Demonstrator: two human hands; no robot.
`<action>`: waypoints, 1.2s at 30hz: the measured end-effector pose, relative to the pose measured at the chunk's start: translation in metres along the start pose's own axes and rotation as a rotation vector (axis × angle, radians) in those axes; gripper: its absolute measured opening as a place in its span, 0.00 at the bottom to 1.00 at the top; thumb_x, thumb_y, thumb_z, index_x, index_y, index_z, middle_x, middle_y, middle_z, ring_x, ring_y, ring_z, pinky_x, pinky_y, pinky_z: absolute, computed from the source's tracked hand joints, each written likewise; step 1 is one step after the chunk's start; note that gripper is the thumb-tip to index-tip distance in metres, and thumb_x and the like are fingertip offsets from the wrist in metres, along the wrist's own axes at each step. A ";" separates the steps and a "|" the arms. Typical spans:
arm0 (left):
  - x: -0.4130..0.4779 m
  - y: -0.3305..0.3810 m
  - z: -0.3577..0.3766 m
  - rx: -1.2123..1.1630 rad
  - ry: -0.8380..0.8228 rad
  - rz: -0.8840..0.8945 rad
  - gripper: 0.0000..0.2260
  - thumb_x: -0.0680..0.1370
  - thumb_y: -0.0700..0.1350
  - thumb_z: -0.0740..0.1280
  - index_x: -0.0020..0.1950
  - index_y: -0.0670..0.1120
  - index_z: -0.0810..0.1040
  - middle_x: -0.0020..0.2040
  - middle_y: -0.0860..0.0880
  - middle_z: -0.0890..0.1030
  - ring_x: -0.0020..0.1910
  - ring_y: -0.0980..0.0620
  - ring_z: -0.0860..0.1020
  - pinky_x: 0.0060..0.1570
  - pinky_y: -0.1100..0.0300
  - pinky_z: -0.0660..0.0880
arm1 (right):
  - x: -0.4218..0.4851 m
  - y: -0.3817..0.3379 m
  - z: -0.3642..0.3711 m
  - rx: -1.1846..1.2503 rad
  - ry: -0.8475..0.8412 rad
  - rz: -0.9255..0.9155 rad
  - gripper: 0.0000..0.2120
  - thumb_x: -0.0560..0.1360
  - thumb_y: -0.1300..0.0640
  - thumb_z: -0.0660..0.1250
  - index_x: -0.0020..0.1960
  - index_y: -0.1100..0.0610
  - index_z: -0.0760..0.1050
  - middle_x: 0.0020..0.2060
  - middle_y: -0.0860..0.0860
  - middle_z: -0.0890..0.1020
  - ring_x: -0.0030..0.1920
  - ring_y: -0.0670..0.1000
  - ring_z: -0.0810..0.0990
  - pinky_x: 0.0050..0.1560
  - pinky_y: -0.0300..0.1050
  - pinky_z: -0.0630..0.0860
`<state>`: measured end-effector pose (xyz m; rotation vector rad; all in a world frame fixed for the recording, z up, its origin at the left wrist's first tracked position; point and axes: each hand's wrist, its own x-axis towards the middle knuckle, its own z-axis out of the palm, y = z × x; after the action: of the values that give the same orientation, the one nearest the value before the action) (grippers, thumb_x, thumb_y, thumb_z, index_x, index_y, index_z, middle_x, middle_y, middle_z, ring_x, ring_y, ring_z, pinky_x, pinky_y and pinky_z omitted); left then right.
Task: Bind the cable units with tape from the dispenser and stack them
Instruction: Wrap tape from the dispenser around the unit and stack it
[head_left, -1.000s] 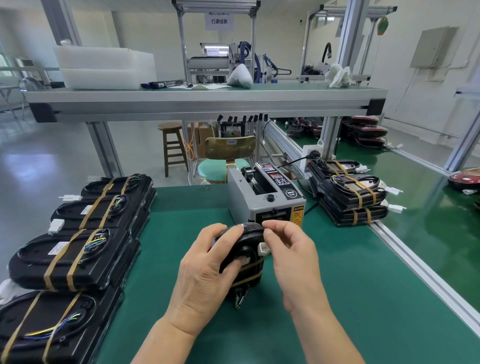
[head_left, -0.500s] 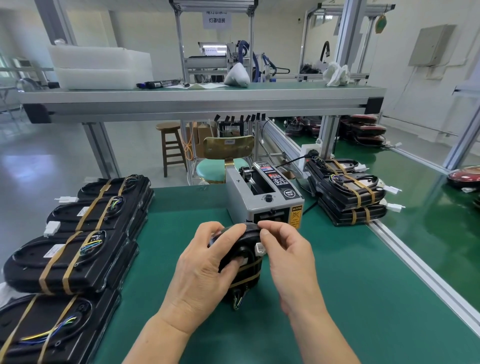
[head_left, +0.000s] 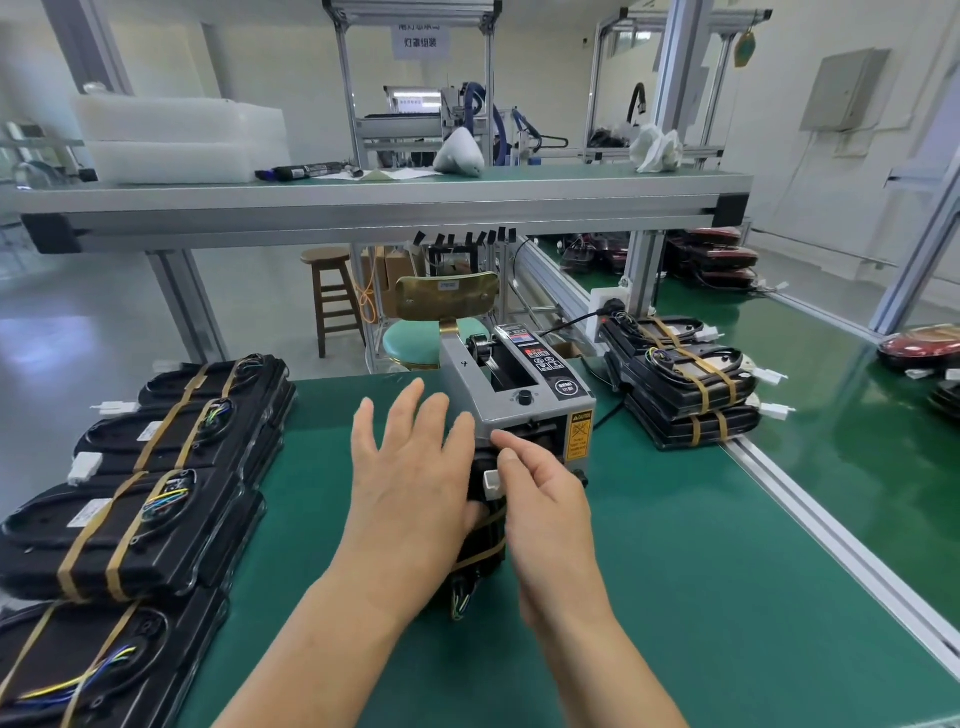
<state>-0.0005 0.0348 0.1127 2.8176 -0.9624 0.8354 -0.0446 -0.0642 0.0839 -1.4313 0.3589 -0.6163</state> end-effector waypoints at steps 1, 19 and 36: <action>0.004 0.002 -0.004 0.042 -0.046 0.009 0.24 0.65 0.50 0.76 0.59 0.46 0.79 0.61 0.44 0.77 0.69 0.40 0.71 0.68 0.35 0.60 | -0.001 0.000 0.001 0.037 -0.013 0.017 0.12 0.81 0.57 0.61 0.59 0.48 0.80 0.51 0.38 0.84 0.55 0.35 0.79 0.55 0.34 0.73; -0.014 -0.041 -0.004 -0.670 -0.016 0.019 0.23 0.69 0.47 0.78 0.61 0.58 0.76 0.54 0.65 0.78 0.53 0.58 0.74 0.57 0.61 0.68 | 0.078 0.033 -0.039 0.007 0.210 0.317 0.05 0.76 0.63 0.67 0.49 0.63 0.80 0.26 0.49 0.72 0.28 0.48 0.65 0.31 0.41 0.66; -0.046 -0.056 0.040 -1.252 -0.153 -0.276 0.23 0.66 0.42 0.73 0.56 0.60 0.73 0.55 0.57 0.80 0.55 0.56 0.79 0.53 0.65 0.73 | 0.098 0.041 -0.027 -0.078 0.305 0.346 0.02 0.72 0.60 0.72 0.41 0.55 0.79 0.40 0.53 0.81 0.40 0.52 0.78 0.37 0.41 0.73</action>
<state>0.0206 0.0969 0.0621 1.8179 -0.6846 -0.0794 0.0250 -0.1430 0.0528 -1.3084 0.8598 -0.5400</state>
